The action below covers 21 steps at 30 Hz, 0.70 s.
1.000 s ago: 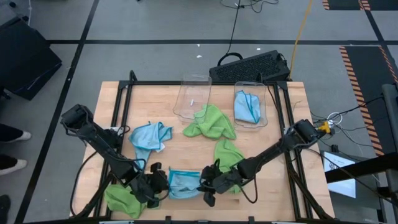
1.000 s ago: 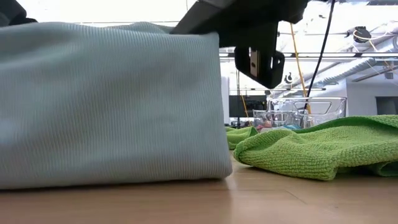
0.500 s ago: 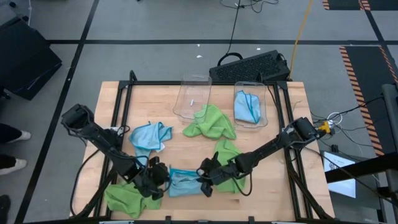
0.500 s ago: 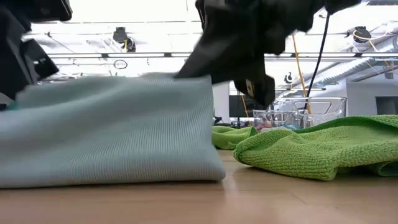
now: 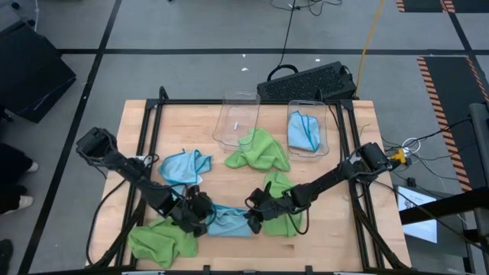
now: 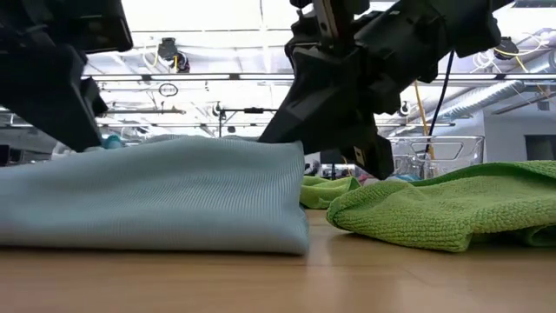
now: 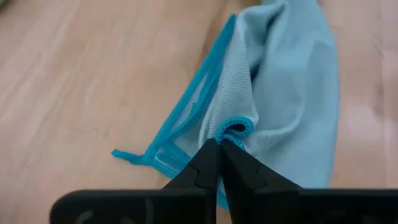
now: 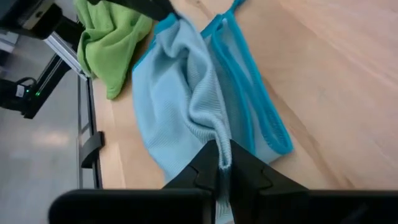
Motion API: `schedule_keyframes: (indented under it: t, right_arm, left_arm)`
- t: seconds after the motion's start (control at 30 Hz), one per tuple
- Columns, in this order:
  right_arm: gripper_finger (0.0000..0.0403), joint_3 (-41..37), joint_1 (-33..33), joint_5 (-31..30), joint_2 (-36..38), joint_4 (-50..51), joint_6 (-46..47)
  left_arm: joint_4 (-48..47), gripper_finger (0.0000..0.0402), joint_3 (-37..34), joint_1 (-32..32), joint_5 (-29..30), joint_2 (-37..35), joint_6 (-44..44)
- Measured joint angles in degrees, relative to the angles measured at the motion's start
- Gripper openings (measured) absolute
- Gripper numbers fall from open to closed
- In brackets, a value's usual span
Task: Fold microfiber towels
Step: Fold the right blue microfiber towel
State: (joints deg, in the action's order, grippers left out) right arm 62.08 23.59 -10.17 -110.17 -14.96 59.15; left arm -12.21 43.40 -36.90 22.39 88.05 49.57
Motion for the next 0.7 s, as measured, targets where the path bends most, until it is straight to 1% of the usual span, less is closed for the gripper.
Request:
schedule_keyframes:
  t: [0.1, 0.17, 0.33, 0.47, 0.57, 0.7]
  right_arm:
    - [0.0027, 0.0, 0.0, -0.1, 0.0, 0.0, 1.2]
    - [0.0042, 0.0, -0.1, 0.0, 0.0, 0.1, 2.8]
    - [0.0105, 0.0, -0.7, 0.0, 0.0, 1.6, 8.0]
    - [0.0152, 0.0, -1.1, 1.3, 0.0, 2.0, 9.2]
    - [0.0175, 0.0, -1.5, 3.2, 0.0, 2.1, 9.5]
    - [0.0186, 0.0, -1.9, 5.9, 0.0, 2.2, 10.9]
  left_arm:
    - [-0.1, 0.0026, 0.0, 0.7, 0.1, 0.0, -1.5]
    - [-0.1, 0.0036, 0.0, 1.0, 0.4, 0.0, -2.2]
    - [-0.6, 0.0083, 0.0, 1.3, 0.6, 0.0, -3.0]
    - [-3.5, 0.0129, 0.0, 2.0, -0.2, -0.4, -0.9]
    - [-7.5, 0.0152, 0.1, 3.3, -1.9, -2.9, 1.7]
    - [-13.5, 0.0162, 0.0, 5.4, -3.8, -8.5, 5.7]
